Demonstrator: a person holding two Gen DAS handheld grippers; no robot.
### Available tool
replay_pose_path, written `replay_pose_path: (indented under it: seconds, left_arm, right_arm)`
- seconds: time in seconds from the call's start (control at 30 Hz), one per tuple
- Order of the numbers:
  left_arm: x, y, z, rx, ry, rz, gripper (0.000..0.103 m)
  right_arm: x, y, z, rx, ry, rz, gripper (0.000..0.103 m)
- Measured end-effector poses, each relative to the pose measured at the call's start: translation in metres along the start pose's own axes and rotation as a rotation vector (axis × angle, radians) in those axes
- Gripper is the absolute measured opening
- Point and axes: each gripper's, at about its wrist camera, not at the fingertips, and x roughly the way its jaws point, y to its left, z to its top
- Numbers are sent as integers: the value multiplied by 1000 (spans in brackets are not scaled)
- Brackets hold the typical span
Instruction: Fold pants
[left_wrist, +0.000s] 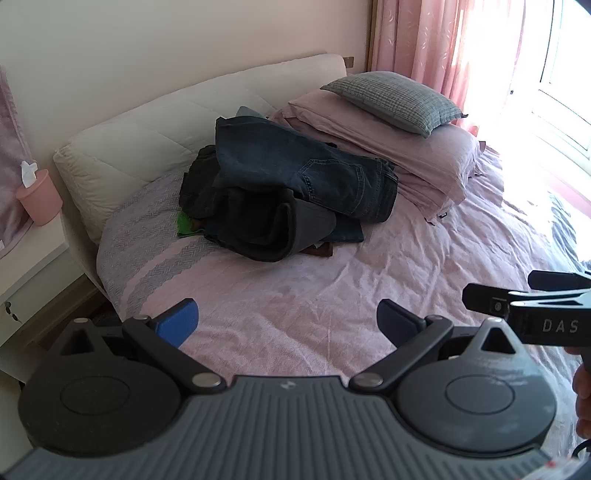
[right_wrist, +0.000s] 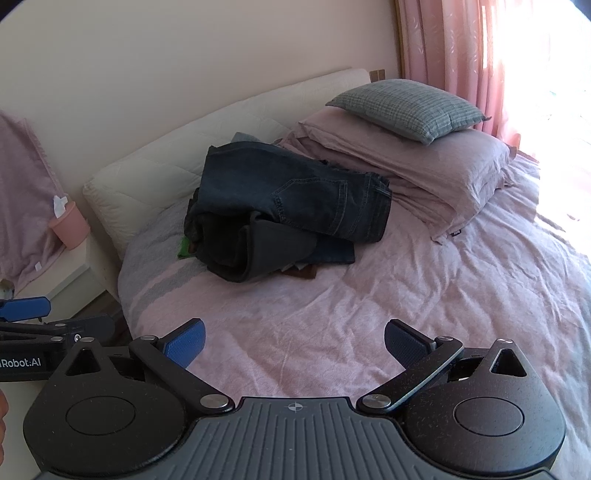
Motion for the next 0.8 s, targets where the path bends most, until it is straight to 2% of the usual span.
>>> replay_pose_path:
  seconds: [0.4, 0.8]
  left_arm:
    - [6, -5, 4, -12, 3, 8, 102]
    - [35, 8, 26, 0, 17, -13, 102]
  right_arm:
    - [5, -9, 5, -11, 4, 14, 101]
    - [27, -3, 24, -2, 3, -8, 101]
